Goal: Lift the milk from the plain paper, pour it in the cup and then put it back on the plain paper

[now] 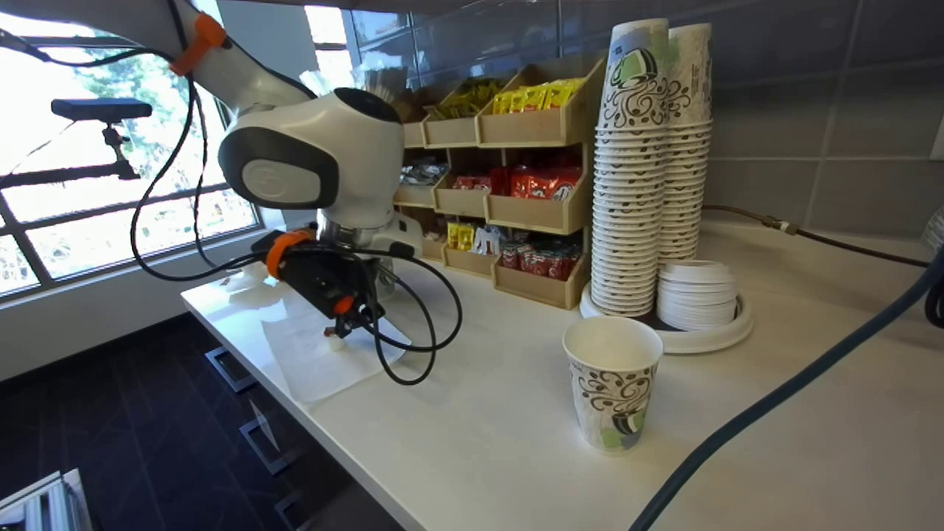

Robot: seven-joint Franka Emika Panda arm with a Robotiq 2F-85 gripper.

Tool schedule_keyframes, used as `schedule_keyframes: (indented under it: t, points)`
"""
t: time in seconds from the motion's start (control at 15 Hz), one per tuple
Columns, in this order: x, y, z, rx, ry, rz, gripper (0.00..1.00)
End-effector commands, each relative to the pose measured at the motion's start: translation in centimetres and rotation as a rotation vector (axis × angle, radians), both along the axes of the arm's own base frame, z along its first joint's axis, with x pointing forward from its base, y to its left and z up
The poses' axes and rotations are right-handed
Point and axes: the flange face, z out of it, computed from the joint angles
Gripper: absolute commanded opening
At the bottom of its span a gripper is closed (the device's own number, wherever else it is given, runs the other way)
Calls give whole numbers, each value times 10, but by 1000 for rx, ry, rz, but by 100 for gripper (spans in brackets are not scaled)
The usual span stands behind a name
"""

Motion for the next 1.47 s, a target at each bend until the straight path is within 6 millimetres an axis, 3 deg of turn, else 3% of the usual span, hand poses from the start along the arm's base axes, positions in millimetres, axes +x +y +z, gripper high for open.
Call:
schedule_keyframes:
  t: [0.0,0.73,1.07,1.13,1.4]
  points:
    - [4,-1,-3,33,-3,-2,0]
    - [0,-1,28,171,-17,17,0]
    - [-1,4,62,189,-50,28,0]
    - [3,-1,43,157,-25,30,2]
    - [2,1,59,165,-48,41,2]
